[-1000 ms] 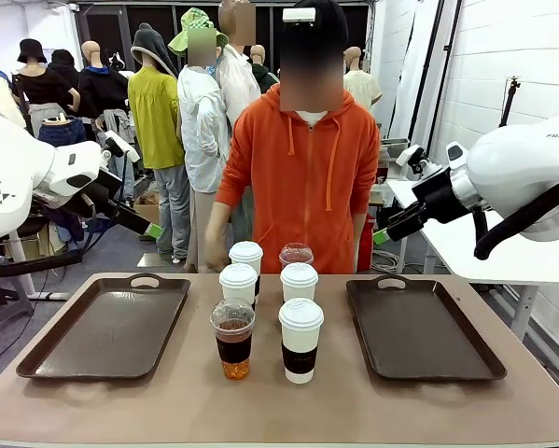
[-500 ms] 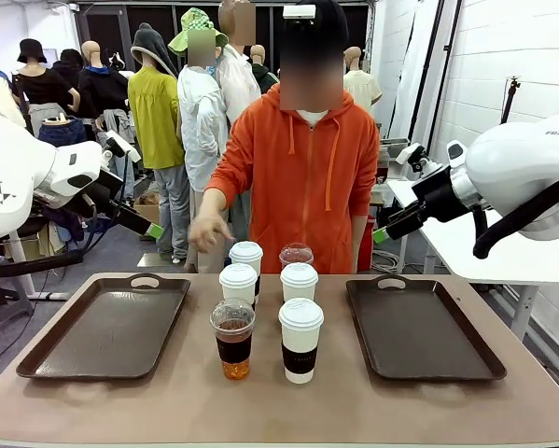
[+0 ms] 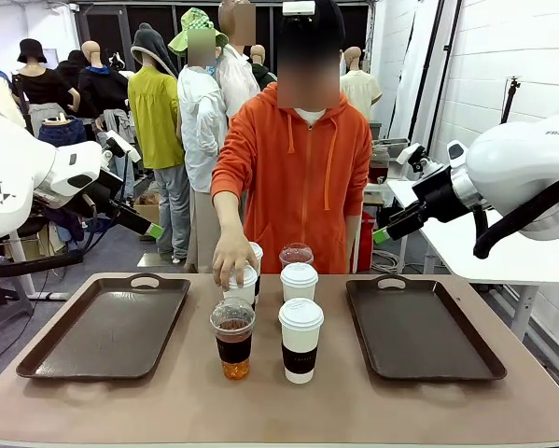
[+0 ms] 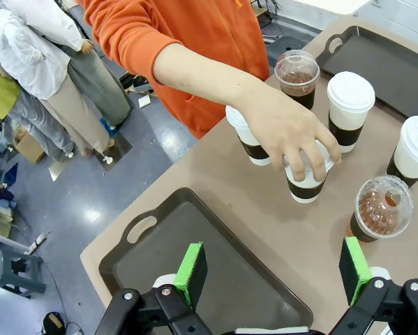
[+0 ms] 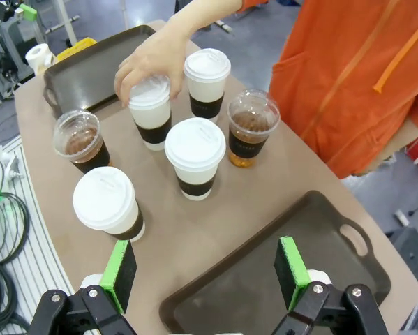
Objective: Distribute the coffee onto the tray.
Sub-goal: Pick up one iced Americano and place it on the right Handle tray.
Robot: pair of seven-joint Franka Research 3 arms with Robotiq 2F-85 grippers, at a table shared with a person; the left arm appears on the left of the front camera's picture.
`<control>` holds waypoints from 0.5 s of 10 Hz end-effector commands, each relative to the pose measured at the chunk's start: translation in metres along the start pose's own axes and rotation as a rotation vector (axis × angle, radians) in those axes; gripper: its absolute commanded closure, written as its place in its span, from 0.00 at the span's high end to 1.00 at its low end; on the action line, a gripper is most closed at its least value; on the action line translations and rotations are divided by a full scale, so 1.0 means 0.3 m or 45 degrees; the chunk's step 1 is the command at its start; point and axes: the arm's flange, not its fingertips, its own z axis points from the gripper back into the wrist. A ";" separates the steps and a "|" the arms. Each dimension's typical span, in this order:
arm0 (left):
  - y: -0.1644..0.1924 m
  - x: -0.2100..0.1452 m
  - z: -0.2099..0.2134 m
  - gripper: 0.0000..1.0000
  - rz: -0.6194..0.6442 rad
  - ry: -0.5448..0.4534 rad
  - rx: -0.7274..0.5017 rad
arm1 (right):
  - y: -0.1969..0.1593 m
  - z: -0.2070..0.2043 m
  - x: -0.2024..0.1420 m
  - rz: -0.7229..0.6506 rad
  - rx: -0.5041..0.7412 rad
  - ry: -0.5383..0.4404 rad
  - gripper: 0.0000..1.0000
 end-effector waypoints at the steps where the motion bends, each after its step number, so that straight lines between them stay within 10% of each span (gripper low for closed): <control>1: -0.002 0.000 -0.002 1.00 0.000 -0.004 -0.013 | -0.006 -0.005 -0.002 0.012 0.024 -0.017 1.00; 5: -0.002 0.000 -0.002 1.00 0.000 -0.004 -0.013 | -0.050 -0.004 0.030 0.014 0.026 0.044 1.00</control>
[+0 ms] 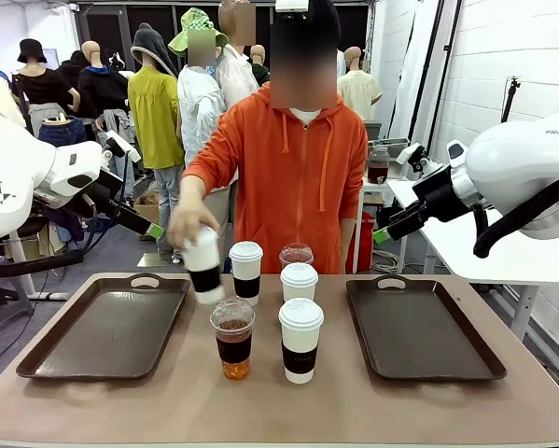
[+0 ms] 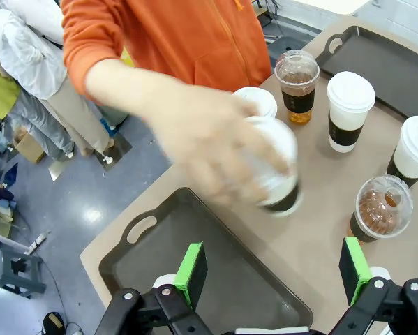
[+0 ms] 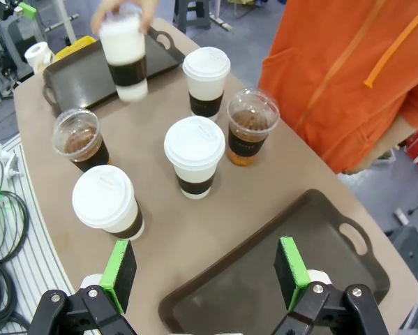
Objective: Distribute the coffee onto the tray.
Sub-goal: Pick up one iced Americano and place it on the right Handle tray.
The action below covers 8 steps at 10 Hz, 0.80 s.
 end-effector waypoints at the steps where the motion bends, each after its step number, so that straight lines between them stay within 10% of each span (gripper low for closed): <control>1: -0.002 0.000 -0.002 1.00 0.000 -0.004 -0.013 | -0.089 -0.011 0.055 0.031 0.032 0.090 1.00; 8: -0.002 0.000 -0.002 1.00 0.000 -0.004 -0.013 | -0.443 -0.194 0.219 -0.049 -0.076 0.449 1.00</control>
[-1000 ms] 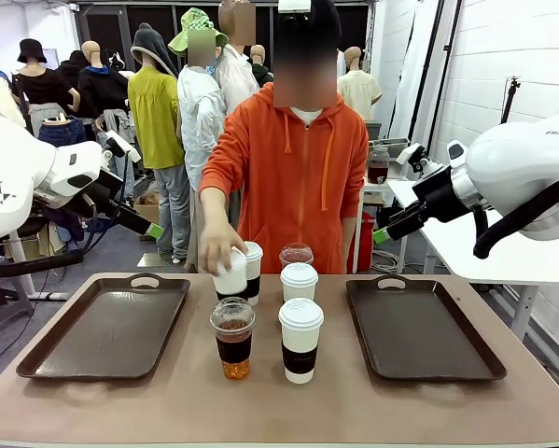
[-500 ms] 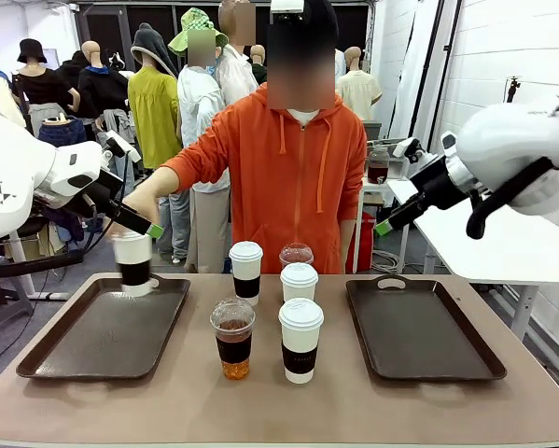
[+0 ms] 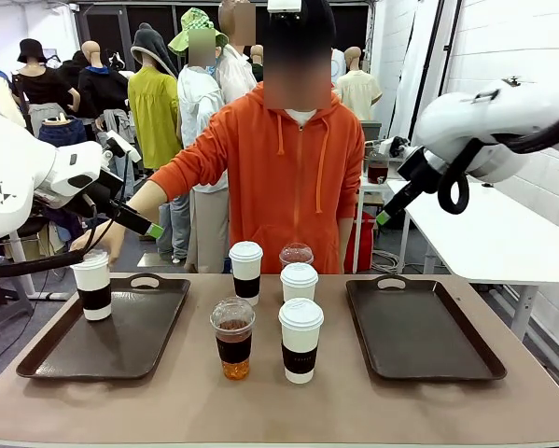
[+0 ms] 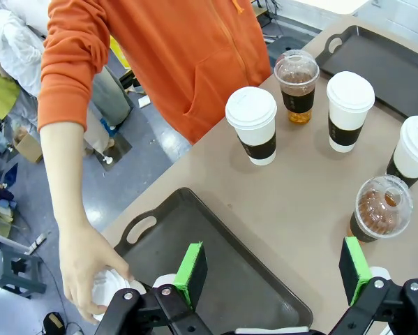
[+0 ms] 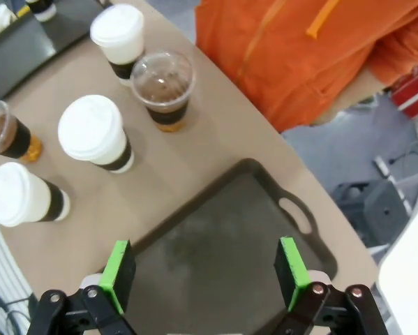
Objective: Distribute the coffee onto the tray.
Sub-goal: Pick up one iced Americano and place it on the right Handle tray.
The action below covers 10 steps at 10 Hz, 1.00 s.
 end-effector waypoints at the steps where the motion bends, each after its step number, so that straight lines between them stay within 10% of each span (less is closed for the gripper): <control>1: 0.000 0.000 -0.002 1.00 0.001 -0.005 -0.012 | -0.075 -0.039 0.053 -0.030 0.022 0.150 1.00; 10: 0.000 0.000 -0.002 1.00 0.001 -0.005 -0.012 | -0.197 -0.287 -0.202 0.358 0.349 -0.024 1.00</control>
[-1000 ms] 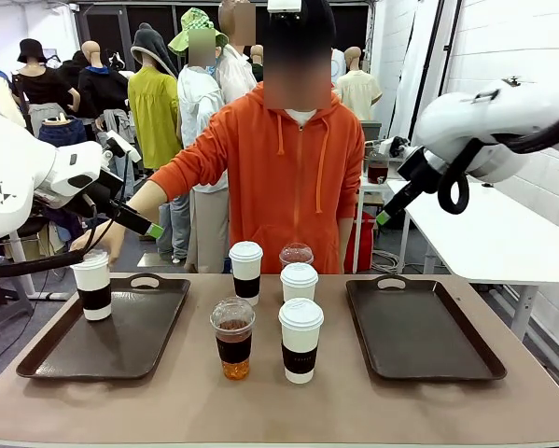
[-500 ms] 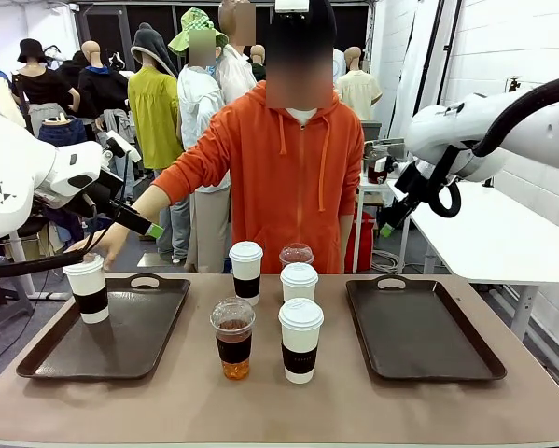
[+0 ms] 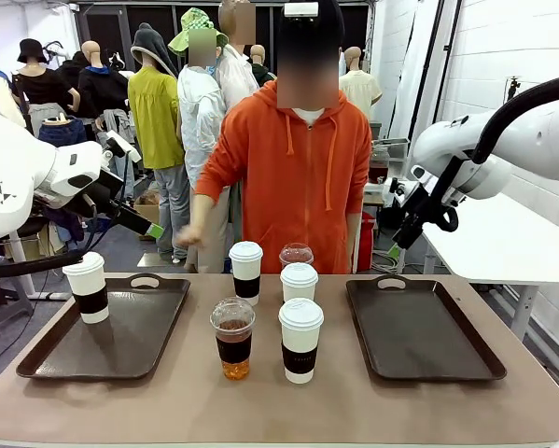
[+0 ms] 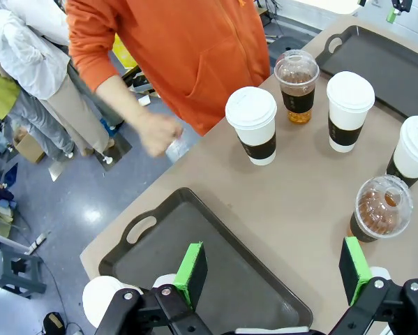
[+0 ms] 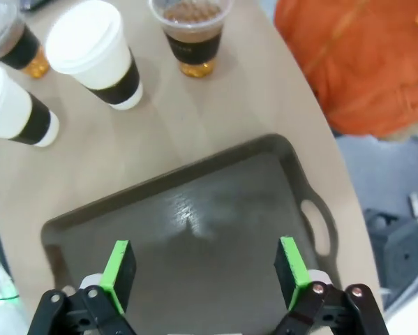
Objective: Distribute the coffee onto the tray.
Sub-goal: Pick up one iced Americano and place it on the right Handle tray.
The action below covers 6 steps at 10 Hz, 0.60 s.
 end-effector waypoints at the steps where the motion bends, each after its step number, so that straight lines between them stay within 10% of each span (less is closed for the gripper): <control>1: 0.000 0.000 -0.002 1.00 0.001 -0.005 -0.012 | 0.020 -0.035 -0.044 0.082 0.025 -0.138 1.00; 6: 0.000 0.000 -0.002 1.00 0.001 -0.005 -0.012 | 0.019 -0.049 -0.042 0.070 0.037 -0.111 1.00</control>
